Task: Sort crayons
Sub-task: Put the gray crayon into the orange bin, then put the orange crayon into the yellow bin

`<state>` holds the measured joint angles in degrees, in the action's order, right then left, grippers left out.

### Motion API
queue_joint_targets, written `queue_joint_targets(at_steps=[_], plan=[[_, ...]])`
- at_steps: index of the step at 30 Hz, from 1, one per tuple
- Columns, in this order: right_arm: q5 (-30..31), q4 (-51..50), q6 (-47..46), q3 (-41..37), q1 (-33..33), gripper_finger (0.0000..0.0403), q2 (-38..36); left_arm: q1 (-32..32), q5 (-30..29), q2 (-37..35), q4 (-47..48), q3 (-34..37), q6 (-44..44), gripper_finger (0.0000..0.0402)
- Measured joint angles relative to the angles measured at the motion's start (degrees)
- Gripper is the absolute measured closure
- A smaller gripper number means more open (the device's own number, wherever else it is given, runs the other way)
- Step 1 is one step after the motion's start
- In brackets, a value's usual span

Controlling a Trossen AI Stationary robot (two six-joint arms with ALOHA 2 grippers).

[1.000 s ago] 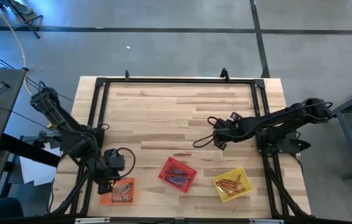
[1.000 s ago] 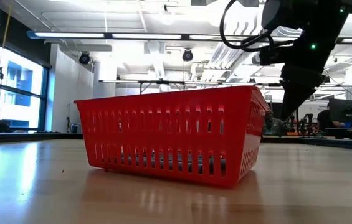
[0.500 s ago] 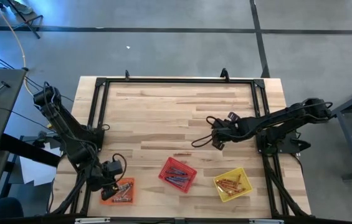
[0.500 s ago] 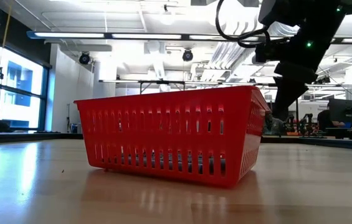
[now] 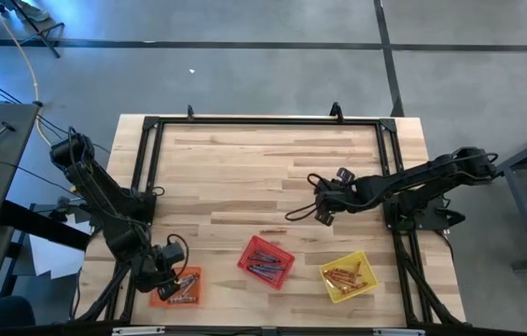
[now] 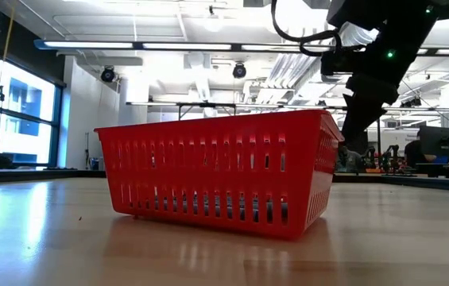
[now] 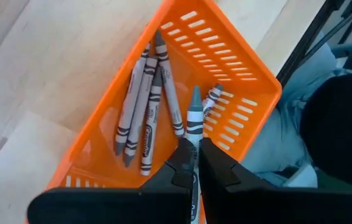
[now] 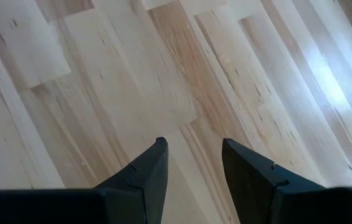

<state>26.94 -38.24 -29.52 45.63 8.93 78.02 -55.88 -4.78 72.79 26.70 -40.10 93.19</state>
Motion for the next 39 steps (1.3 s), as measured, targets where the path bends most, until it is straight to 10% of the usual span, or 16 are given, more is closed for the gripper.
queue_joint_targets(at_steps=[27,39], plan=[[1.93,0.00,-0.02,0.00,-0.04,0.0258,0.00,0.74,0.54,-0.40,-1.82,-0.02,3.66,0.0324],[1.57,4.86,4.47,0.00,-0.04,0.0258,0.00,8.29,-4.14,-3.08,-15.86,-0.13,-13.52,0.0332]])
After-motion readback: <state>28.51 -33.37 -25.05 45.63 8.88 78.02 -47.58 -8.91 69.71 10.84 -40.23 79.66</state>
